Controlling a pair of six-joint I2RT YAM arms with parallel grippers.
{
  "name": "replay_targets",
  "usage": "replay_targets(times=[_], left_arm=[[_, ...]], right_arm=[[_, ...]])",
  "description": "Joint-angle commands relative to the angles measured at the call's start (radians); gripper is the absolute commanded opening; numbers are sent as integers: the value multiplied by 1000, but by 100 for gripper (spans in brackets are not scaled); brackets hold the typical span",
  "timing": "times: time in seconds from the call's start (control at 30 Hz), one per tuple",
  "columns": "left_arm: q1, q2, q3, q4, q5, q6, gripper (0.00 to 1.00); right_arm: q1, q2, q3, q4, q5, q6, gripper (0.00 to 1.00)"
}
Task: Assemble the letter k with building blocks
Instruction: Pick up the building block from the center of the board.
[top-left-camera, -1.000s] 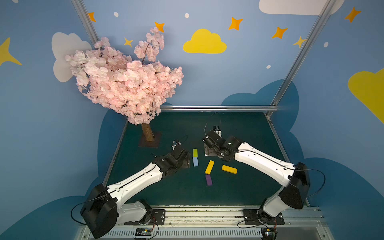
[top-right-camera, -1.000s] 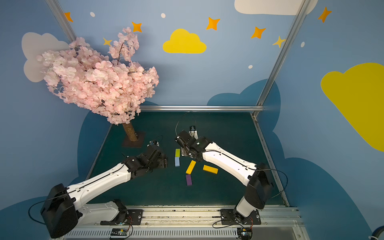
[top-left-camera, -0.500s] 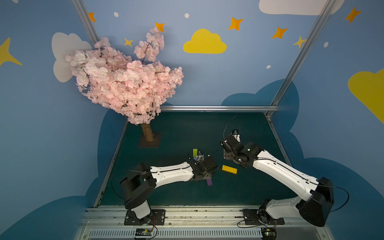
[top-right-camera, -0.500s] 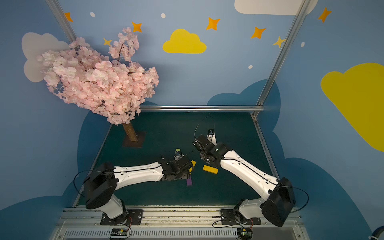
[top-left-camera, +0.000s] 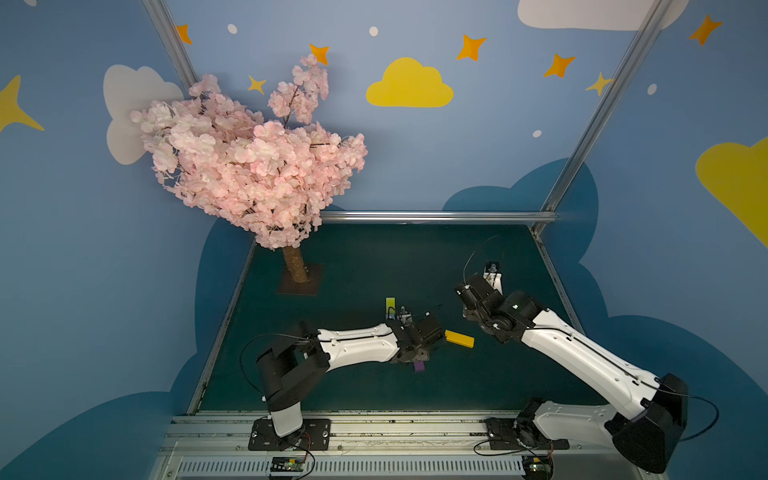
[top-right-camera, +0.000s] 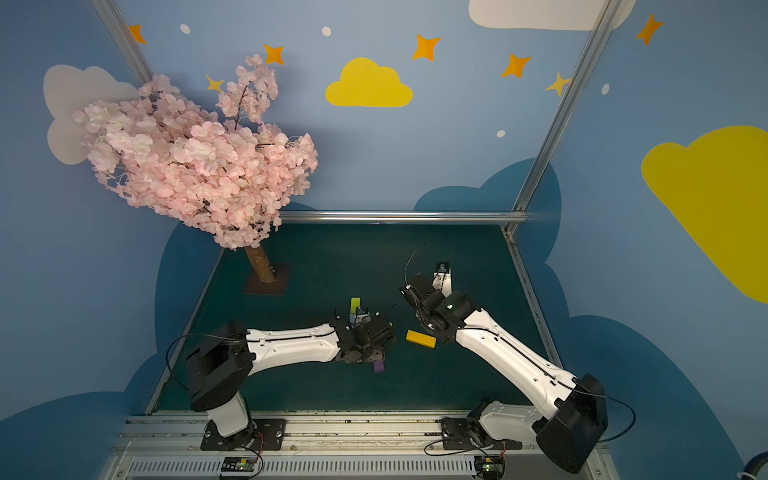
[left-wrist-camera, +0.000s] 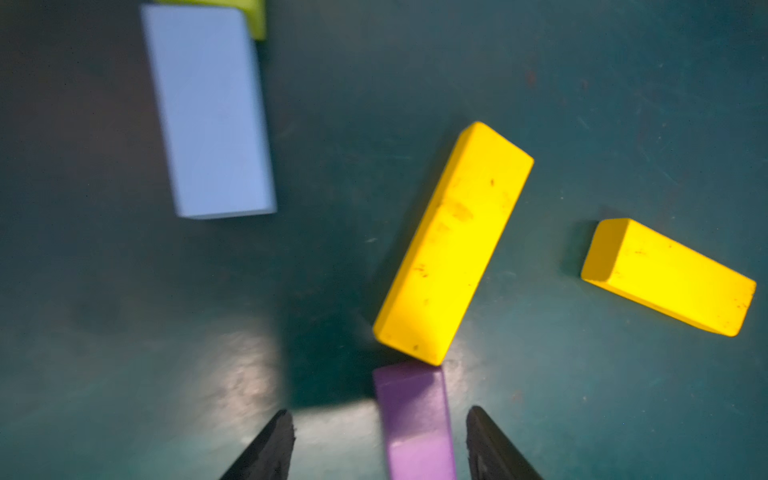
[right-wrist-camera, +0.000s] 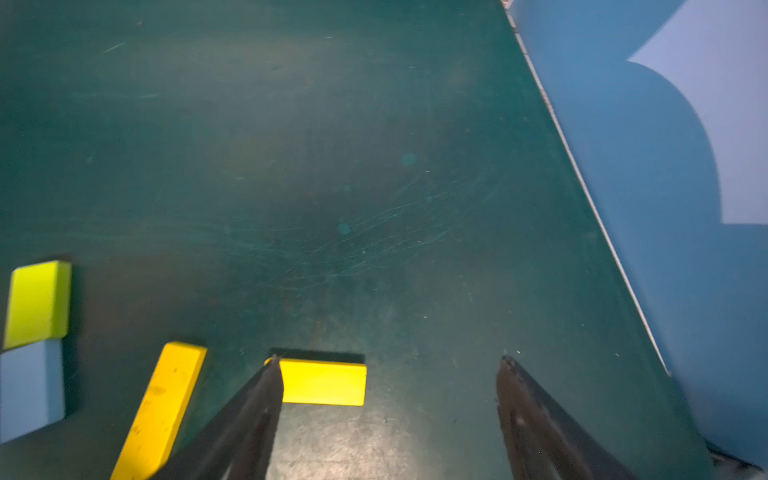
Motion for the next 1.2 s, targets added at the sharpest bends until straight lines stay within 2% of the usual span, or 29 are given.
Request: replay_targets(times=[0.0,0.17,0.5,0.63,0.73,0.9,1.17], left_arm=[[-5,27,19,-3,40,-11,64],[0,49,18,14,87,-21,60],[26,139,80,-12,190,-12,53],[44,128,60,-14,213,-23,34],[57,113,34,-12,231,-33,28],[60,89,37,-48,231,-13,25],[62,1,31,-210,139,51,25]], right_arm=[[-20,-48,-15,-62,58,70,81],[-59,-94,-26,-60,56,56,81],[-61,-128,-65,-18,33,42,81],[-61,-146,-79,1,41,43,81],[-61,-159,-89,18,48,39,81],[-61,-147,-93,48,39,21,81],[-61,-114,-96,89,11,9,81]])
